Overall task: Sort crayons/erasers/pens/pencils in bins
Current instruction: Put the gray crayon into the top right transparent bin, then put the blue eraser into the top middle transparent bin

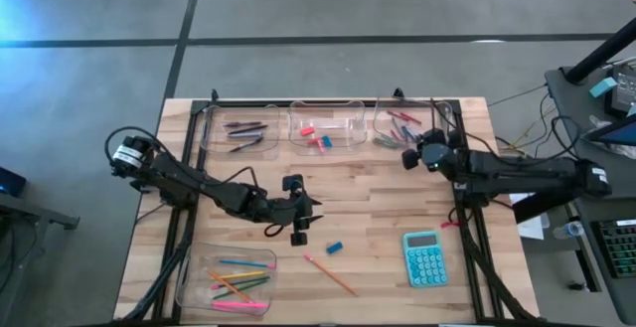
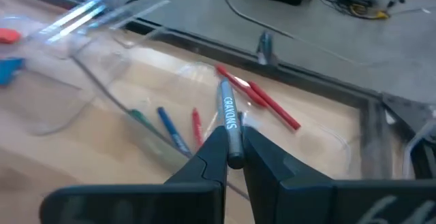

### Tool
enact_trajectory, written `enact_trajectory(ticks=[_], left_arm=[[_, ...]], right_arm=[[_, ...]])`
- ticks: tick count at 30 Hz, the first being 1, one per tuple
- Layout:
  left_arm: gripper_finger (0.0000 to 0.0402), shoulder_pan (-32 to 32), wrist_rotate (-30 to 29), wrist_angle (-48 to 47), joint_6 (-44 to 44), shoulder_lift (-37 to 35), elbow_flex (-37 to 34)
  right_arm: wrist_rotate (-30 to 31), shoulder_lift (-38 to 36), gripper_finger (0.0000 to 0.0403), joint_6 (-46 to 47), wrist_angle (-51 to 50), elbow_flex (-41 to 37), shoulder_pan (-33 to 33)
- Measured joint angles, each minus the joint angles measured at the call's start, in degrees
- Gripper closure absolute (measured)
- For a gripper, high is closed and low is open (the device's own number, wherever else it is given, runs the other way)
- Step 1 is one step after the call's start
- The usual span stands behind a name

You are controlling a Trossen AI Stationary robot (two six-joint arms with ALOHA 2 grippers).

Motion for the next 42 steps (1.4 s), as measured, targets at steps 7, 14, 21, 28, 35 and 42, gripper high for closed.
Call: enact_trajectory(ticks=[7, 14, 21, 28, 35, 42], left_arm=[[0.0261, 0.0, 0.0, 0.5, -0.1, 0.0, -0.5], [0.0261, 0.0, 0.2, 0.6, -0.2, 0.0, -0.8], [0.0261, 0.0, 4.1, 0.5, -1.5, 0.0, -1.1], [0.0261, -0.2, 9.1, 2.4, -3.2, 2.5, -1.1], [0.0261, -0.4, 14.3, 10.2, -3.0, 10.7, -0.1], [0.0261, -0.4, 15.0, 11.3, -3.0, 18.4, 5.5]], right_arm=[[0.0, -0.7, 0.0327, -1.1, 3.5, -2.8, -2.5], [-1.9, -0.7, 0.0237, -2.2, 3.5, -0.6, -2.5], [-22.2, -0.7, 0.0197, -4.8, 7.9, 4.4, -0.2], [-28.7, 0.6, 0.0202, -5.9, 26.0, 1.8, 13.4], [-21.9, 5.6, 0.0204, -9.9, 45.4, -1.5, 30.0], [-19.9, 13.8, 0.0204, -20.2, 62.4, -1.9, 44.3]])
